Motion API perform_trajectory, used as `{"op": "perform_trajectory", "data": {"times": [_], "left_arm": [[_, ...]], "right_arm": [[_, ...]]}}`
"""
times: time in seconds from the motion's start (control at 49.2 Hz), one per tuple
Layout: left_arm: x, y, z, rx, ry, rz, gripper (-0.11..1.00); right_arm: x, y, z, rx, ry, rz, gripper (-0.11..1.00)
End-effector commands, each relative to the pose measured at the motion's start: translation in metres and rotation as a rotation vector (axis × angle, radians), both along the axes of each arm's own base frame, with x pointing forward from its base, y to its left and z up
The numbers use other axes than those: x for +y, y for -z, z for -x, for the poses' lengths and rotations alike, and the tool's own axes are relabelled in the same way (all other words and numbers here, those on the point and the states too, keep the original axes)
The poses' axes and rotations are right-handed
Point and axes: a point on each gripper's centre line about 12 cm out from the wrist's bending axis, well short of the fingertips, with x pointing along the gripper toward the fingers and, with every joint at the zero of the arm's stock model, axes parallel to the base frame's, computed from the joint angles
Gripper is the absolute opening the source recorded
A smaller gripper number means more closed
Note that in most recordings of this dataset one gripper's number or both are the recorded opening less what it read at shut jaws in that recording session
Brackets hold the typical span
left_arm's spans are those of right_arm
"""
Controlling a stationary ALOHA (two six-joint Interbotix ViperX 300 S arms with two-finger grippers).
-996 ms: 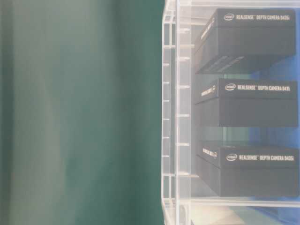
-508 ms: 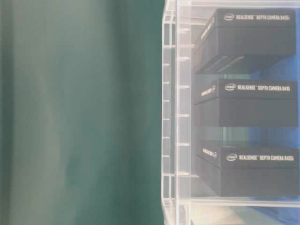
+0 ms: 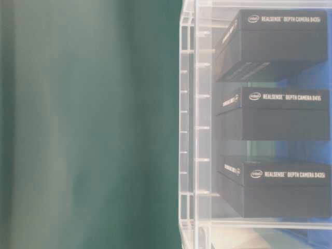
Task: Take the box out of the case with the right arm.
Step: 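Raise the right gripper and swing it toward the case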
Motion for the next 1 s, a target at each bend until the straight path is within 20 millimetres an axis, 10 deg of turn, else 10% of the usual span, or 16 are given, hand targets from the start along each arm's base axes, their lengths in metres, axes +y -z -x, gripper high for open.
{"op": "perform_trajectory", "data": {"times": [0.0, 0.67, 0.975], "left_arm": [[0.0, -0.009, -0.001, -0.028, 0.002, 0.0, 0.02], [0.0, -0.009, 0.0, -0.025, 0.0, 0.001, 0.02], [0.0, -0.009, 0.0, -0.025, 0.0, 0.001, 0.02]], "right_arm": [[-0.002, -0.007, 0.002, -0.013, 0.018, 0.007, 0.0], [-0.088, 0.009, -0.008, 0.099, 0.091, 0.13, 0.0], [-0.094, 0.011, -0.013, 0.078, 0.103, 0.138, 0.04]]}}
